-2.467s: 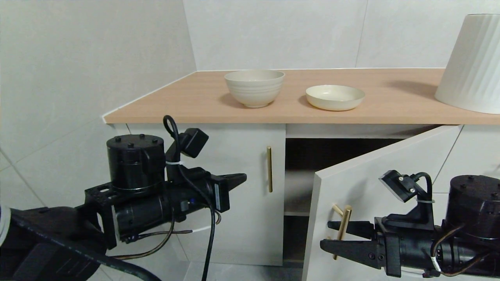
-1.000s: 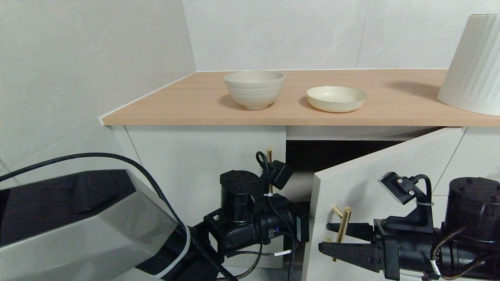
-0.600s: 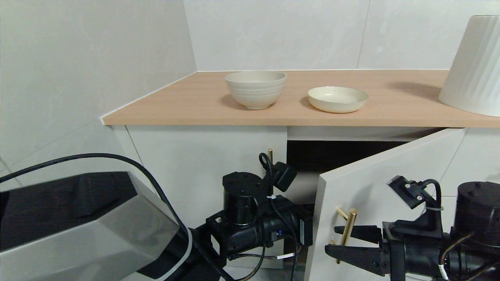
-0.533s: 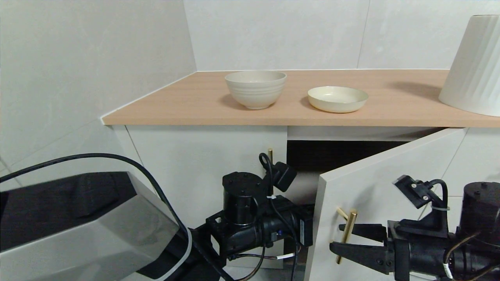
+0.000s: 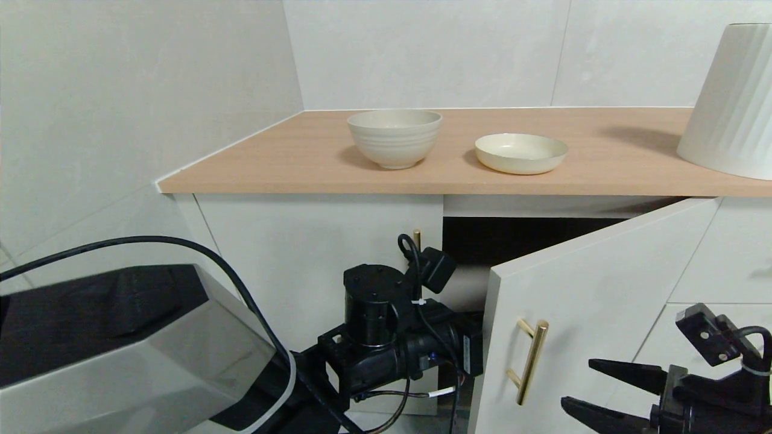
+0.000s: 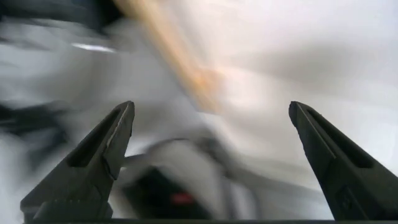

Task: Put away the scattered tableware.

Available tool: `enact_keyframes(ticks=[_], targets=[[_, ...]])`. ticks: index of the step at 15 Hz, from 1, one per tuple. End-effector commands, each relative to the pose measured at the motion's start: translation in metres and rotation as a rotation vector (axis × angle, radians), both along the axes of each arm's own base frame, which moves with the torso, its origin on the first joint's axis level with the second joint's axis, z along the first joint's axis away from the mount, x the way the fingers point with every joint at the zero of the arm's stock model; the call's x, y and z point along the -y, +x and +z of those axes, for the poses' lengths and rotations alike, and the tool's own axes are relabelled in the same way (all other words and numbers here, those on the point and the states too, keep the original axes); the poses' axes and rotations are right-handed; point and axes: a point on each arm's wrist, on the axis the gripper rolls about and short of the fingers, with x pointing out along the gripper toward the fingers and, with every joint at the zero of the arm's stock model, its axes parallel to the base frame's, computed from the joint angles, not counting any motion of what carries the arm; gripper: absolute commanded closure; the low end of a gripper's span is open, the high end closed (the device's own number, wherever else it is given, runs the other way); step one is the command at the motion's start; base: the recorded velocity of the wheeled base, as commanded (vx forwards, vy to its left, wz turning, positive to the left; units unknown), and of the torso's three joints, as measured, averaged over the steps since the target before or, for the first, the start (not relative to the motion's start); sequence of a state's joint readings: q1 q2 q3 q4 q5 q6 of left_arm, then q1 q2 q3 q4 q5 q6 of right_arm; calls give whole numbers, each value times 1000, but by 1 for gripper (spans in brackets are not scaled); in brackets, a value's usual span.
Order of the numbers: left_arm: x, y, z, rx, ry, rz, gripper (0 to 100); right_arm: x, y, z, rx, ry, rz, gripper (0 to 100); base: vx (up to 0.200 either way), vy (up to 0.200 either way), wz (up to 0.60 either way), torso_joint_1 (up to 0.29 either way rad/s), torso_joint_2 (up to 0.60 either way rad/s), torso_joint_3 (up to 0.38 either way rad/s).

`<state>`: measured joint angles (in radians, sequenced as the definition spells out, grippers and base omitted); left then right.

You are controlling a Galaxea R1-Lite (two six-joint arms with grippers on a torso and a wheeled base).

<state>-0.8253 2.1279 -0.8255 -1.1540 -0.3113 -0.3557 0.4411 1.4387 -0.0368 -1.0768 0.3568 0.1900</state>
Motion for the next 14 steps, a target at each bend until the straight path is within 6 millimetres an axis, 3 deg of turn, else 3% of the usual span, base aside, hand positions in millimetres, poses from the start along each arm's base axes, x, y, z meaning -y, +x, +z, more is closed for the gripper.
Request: enact_keyframes(ticks=[1, 7, 11, 14], targets=[[0, 0, 1, 2, -2, 1, 100, -2, -14, -1, 30, -38, -12, 0, 0, 0, 0, 0, 0, 0], [1, 0, -2, -7, 6, -8, 100, -2, -16, -3, 9, -50, -1, 0, 0, 0, 0, 0, 0, 0], [7, 6, -9, -22, 20, -6, 100, -4, -17, -3, 10, -52, 11, 0, -200, 0, 0, 5, 4, 0], [18, 16, -9, -7, 4, -6, 100, -4, -17, -3, 12, -52, 11, 0, 0, 0, 0, 0, 0, 0]])
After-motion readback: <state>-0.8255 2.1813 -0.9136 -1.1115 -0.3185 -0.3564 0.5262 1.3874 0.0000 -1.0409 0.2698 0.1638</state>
